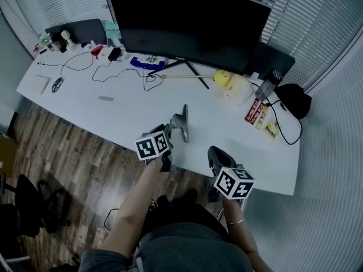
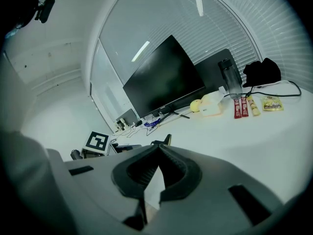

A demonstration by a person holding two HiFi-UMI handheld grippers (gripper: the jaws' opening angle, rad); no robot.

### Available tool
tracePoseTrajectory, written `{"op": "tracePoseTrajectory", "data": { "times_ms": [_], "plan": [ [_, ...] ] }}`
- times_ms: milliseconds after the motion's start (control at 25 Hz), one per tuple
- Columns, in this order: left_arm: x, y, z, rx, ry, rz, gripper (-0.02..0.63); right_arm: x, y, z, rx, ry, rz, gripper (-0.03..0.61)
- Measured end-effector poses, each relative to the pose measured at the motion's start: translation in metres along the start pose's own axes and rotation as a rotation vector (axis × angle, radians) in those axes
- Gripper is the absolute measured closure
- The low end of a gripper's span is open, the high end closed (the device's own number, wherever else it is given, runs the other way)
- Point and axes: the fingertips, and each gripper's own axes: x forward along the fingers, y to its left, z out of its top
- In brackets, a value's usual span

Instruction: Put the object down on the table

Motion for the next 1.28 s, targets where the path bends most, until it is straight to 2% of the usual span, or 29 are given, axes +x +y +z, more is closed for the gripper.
{"op": "tracePoseTrajectory", "data": {
  "times_ms": [280,680,1080,1280],
  "plan": [
    [-0.024,-0.007,0.005,0.144,-0.012,-0.036,0.52,0.004,0.016,-0.005,-0.036,0.001,0.006,0.572],
    [-0.06,-0.017,0.009,0.333,-0.037,-0.083,0.569,0.007,0.035,-0.014,-0.091,0.003,-0.022,0.574],
    [-0.091,-0.016,0.005,0.428,-0.055,-0.113,0.578,0.005,0.05,-0.019,-0.148,-0.027,-0.056,0.574],
    [-0.107,-0.012,0.005,0.417,-0.063,-0.129,0.58,0.004,0.055,-0.02,-0.164,-0.035,-0.078,0.575]
  ]
}}
